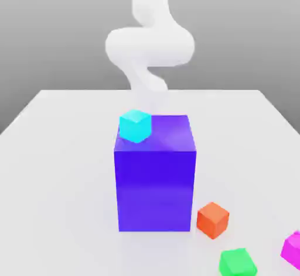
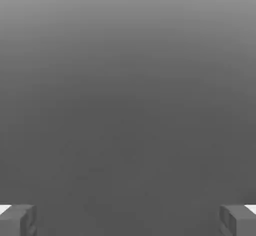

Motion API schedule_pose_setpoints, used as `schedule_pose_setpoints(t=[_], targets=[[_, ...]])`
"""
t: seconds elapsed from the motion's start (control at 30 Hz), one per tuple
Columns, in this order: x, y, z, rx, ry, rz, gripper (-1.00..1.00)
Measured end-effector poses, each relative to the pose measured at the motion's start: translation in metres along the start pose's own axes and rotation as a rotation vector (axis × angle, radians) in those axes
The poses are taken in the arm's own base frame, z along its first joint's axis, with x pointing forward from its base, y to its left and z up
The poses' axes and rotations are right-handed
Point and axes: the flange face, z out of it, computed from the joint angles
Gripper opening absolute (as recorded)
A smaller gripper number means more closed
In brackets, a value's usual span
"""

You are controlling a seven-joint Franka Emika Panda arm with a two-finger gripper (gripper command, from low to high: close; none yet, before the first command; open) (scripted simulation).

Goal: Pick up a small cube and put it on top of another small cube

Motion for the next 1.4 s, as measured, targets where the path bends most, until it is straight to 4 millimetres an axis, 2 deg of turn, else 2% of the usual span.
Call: schedule_pose_setpoints(t=[0.2, 0.37, 0.53, 0.63, 0.77, 0.87, 1.0, 1.1, 1.13, 1.17, 1.4], targets=[[-0.04, -0.036, 0.103, -0.107, -0.103, -0.113, 0.0], [-0.09, -0.055, 0.184, -0.178, -0.196, -0.211, 0.0], [-0.153, -0.063, 0.257, -0.233, -0.299, -0.309, 0.0], [-0.201, -0.065, 0.295, -0.254, -0.368, -0.377, 0.0], [-0.262, -0.057, 0.342, -0.285, -0.461, -0.446, 0.0], [-0.309, -0.046, 0.371, -0.303, -0.535, -0.494, 0.0], [-0.379, -0.029, 0.401, -0.318, -0.64, -0.558, 0.0], [-0.412, -0.011, 0.429, -0.321, -0.671, -0.573, 0.0], [-0.421, -0.004, 0.44, -0.321, -0.674, -0.574, 0.0], [-0.428, 0.003, 0.45, -0.321, -0.675, -0.575, -1.0], [-0.43, 0.004, 0.452, -0.321, -0.676, -0.576, -1.0]])
